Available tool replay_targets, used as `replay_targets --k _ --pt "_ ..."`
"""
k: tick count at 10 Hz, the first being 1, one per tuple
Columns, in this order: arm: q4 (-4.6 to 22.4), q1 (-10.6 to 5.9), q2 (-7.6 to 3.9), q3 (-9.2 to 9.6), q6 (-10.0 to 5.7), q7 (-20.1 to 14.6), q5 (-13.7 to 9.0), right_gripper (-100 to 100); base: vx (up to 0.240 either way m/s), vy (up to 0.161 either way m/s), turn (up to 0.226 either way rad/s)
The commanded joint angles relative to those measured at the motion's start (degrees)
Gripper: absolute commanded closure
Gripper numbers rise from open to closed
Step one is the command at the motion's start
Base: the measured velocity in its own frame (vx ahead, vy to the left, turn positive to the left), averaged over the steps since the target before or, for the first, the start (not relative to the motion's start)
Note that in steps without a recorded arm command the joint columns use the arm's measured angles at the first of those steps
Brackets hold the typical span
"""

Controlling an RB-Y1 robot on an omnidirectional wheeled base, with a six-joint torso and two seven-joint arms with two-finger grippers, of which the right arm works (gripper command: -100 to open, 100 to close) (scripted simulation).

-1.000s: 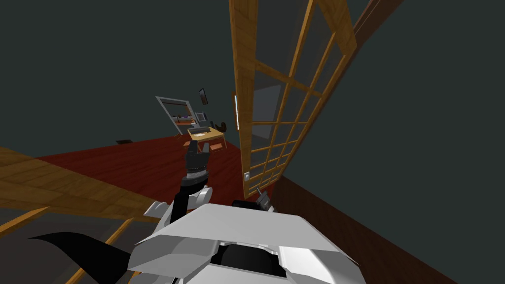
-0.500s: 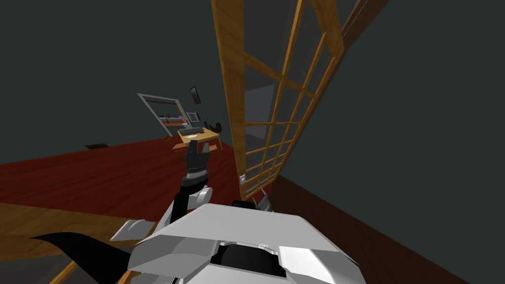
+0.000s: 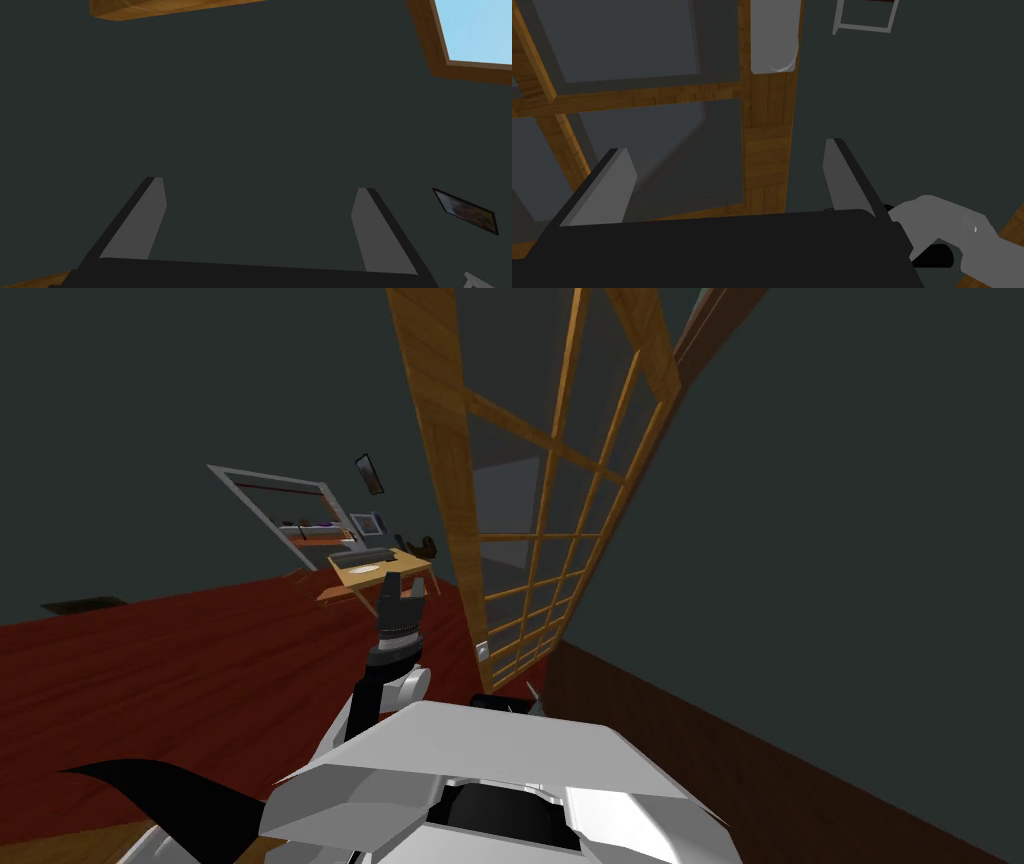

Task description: Push the door open

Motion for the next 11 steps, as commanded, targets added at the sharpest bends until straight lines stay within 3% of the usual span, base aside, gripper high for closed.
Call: replay_targets --k 1,6,11 --pt "-0.51 1.78 -1.08 2.15 -0.61 1.64 -1.43 -100 0.079 0.041 -0.197" --pt "-0.85 6.46 -3.80 8.11 -2.68 6.61 -5.72 -100 0.072 0.048 -0.206" --pt "-0.85 6.46 -3.80 8.11 -2.68 6.61 -5.72 -100 0.014 -0.001 -0.011"
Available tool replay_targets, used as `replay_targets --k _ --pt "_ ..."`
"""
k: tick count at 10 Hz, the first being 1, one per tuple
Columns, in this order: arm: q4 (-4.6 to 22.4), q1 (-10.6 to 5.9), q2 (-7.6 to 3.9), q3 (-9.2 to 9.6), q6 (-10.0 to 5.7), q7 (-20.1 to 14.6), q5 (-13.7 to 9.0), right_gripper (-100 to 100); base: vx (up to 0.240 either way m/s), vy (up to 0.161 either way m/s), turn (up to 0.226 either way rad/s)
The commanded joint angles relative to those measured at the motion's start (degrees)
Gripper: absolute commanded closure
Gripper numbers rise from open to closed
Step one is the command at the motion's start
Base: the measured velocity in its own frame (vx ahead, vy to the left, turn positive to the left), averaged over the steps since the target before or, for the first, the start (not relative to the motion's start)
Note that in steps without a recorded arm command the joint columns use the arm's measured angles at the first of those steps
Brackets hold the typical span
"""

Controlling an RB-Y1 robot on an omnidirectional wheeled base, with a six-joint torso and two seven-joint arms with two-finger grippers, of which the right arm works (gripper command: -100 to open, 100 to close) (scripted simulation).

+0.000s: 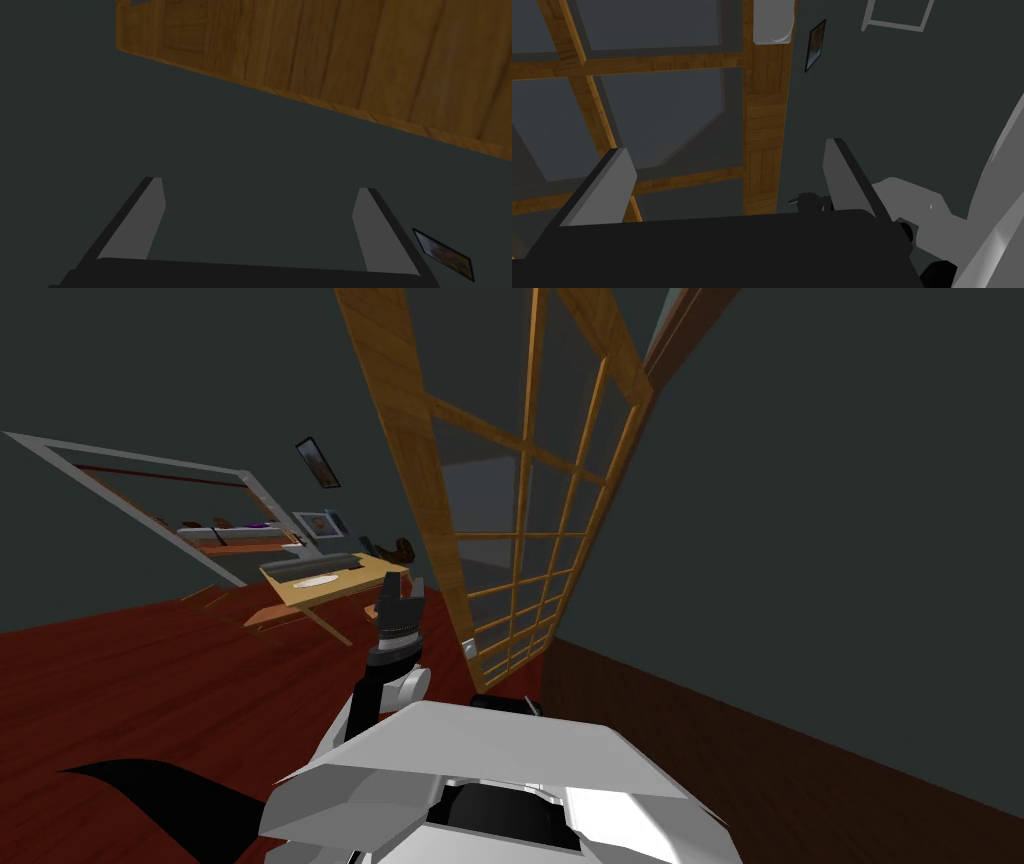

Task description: Push the door open

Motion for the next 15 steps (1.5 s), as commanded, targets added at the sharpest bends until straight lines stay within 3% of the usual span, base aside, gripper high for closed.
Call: replay_targets --k 1,4,5,15 --pt "-1.37 2.75 -0.51 1.57 -0.17 -0.82 0.88 -100 -0.005 0.000 0.000" --pt "-1.37 2.75 -0.51 1.57 -0.17 -0.82 0.88 -100 0.000 0.000 0.000" --pt "-2.17 0.79 -0.33 -0.18 2.11 -2.33 -0.98 -100 -0.006 -0.011 0.178" --pt "0.44 -2.72 -0.33 -2.55 1.63 -12.41 -9.42 -100 -0.016 -0.025 0.167"
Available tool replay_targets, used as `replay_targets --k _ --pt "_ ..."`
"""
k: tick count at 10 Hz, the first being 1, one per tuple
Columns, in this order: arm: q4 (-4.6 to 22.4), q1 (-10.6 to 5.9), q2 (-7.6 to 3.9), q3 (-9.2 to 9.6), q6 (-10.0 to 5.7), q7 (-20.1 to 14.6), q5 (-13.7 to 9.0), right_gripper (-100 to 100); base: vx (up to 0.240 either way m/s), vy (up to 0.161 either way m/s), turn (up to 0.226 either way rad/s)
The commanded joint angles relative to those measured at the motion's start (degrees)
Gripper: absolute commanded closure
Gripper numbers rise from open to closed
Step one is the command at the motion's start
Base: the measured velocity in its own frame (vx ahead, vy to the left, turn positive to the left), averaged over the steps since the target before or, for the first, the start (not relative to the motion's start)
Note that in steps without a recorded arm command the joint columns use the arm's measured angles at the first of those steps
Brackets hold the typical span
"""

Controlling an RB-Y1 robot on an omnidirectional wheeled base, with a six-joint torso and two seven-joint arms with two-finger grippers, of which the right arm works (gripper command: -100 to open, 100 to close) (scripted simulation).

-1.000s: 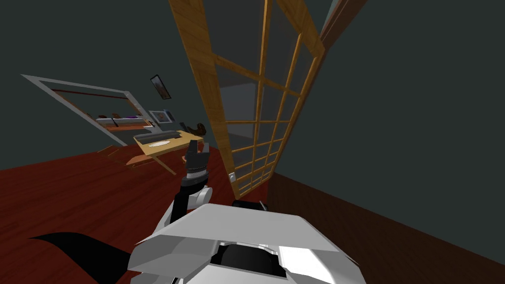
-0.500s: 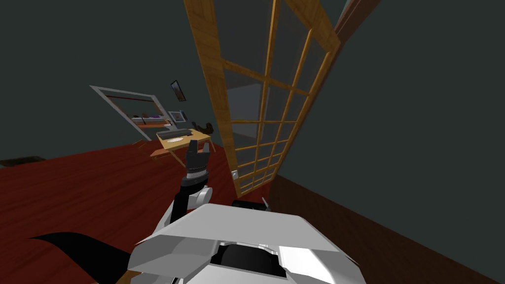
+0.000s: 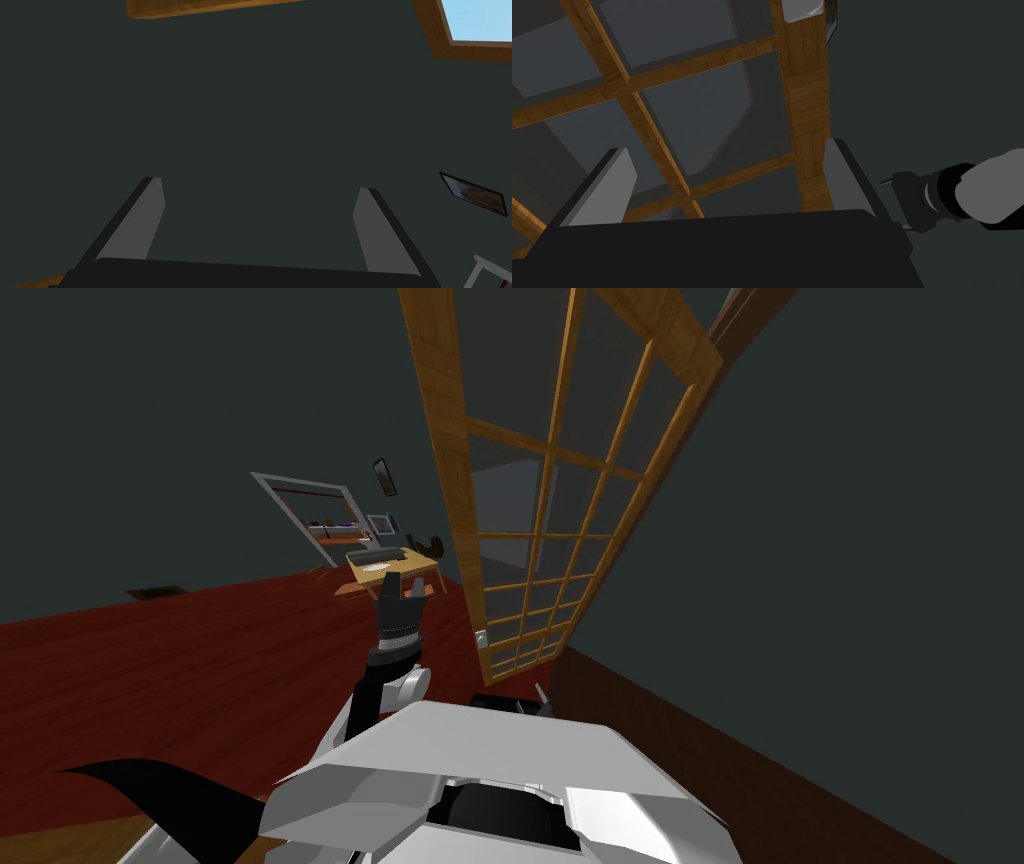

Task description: Push the door open

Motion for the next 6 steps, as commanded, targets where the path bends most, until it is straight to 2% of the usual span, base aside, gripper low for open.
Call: replay_targets --k 1,6 --pt "0.61 -0.64 -0.04 -0.44 -0.21 -1.73 -1.41 -100 -0.017 -0.021 0.162" --pt "2.19 -2.76 0.01 -1.87 -0.50 -7.81 -6.50 -100 -0.022 -0.024 0.172"
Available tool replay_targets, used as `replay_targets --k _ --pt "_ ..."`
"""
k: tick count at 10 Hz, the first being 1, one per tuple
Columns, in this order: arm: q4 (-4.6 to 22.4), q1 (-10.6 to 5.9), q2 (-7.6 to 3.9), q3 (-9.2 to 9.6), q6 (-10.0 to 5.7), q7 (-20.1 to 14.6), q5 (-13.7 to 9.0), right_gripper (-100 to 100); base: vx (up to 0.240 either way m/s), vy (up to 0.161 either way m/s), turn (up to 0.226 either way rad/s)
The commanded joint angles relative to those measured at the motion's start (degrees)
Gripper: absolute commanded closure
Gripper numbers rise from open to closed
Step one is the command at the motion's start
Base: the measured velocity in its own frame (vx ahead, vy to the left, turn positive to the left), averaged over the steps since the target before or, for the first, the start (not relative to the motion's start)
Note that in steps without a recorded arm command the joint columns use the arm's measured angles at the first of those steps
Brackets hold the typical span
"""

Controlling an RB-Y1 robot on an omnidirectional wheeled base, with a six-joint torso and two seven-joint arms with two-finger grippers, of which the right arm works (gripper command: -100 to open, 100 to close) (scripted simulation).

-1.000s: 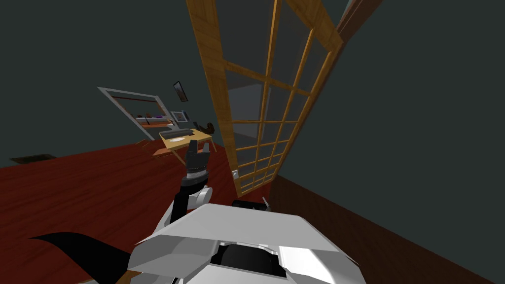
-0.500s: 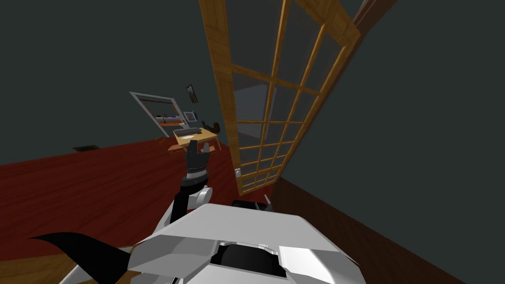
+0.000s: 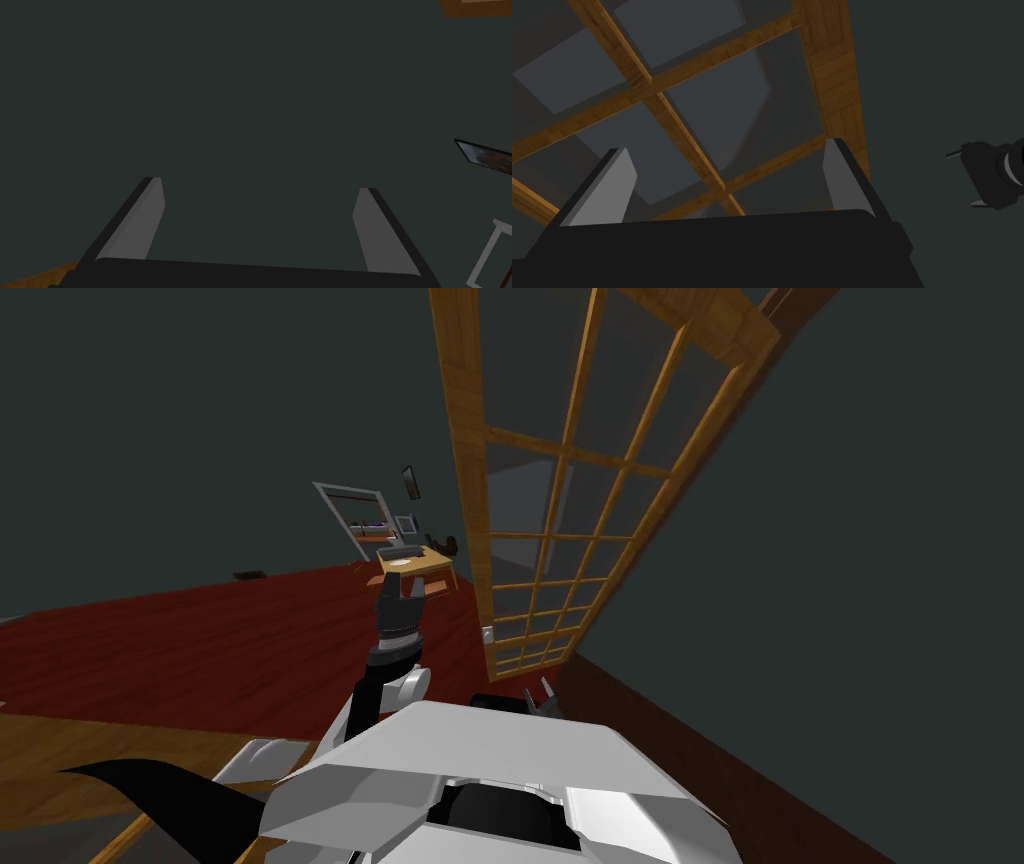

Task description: Push the door open

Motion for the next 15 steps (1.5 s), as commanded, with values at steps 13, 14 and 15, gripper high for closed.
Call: replay_targets --k 13,14,15 --pt "5.52 -6.96 0.57 -4.59 -1.10 -19.53 -16.43 -100 -0.031 -0.023 0.195" --pt "5.92 -7.51 0.61 -4.96 -1.17 -21.09 -17.74 -100 -0.037 -0.019 0.222" --pt "6.35 -8.08 0.66 -5.34 -1.25 -22.72 -19.10 -100 -0.037 -0.020 0.239"
